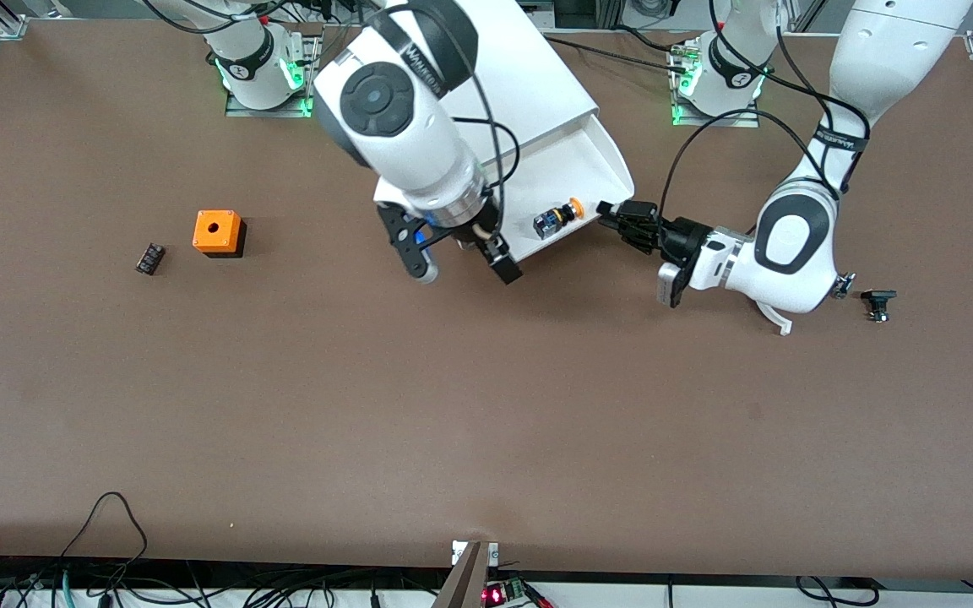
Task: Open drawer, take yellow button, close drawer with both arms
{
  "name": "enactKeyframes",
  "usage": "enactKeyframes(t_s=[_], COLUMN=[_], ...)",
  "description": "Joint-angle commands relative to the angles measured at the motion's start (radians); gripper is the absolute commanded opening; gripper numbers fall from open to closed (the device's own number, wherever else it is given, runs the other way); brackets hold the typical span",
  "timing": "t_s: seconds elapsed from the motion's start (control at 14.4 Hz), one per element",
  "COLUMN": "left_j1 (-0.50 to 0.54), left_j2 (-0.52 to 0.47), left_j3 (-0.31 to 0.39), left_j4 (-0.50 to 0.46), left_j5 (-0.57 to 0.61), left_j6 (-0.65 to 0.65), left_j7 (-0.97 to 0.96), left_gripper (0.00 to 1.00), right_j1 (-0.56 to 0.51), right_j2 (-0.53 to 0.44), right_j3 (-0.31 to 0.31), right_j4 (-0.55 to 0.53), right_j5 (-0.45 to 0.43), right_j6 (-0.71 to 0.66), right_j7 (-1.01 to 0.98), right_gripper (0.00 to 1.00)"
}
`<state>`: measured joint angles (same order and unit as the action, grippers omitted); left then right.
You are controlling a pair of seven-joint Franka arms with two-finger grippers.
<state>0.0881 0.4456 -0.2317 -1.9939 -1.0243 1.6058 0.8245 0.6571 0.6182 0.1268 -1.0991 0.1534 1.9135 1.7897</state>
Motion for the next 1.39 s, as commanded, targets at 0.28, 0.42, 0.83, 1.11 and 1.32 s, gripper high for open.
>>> enactKeyframes(t_s=[0.28,0.42,0.83,1.11,1.32], left_j1=[0.068,0.068,0.058,-0.007,-0.024], left_j2=[0.002,0.004,-0.013,-0.051,-0.053], left_j3=[-0.001,-0.001,-0.011,-0.025,-0.023], left_j4=[0.341,0.461,0.665,0.696,0.763], left_j5=[0.330,0.445,0.744,1.057,1.161], left_j6=[-0.225,-0.308,-0.412,-0.429,-0.425], left_j7=[-0.359,-0.491,-0.780,-0.782,-0.780], left_gripper=[1.00,1.00,1.00,1.00,1.00], right_j1=[0.142,0.160,0.159,0.161,0.162], right_j2=[0.093,0.121,0.129,0.120,0.115], right_j3=[-0.012,-0.012,-0.012,-0.013,-0.013], right_j4=[0.028,0.027,0.030,0.033,0.033], right_j5=[-0.118,-0.132,-0.130,-0.132,-0.133], right_j6=[0.030,0.061,0.058,0.047,0.047], right_j7=[0.192,0.218,0.208,0.204,0.206], right_gripper=[1.00,1.00,0.79,0.08,0.00])
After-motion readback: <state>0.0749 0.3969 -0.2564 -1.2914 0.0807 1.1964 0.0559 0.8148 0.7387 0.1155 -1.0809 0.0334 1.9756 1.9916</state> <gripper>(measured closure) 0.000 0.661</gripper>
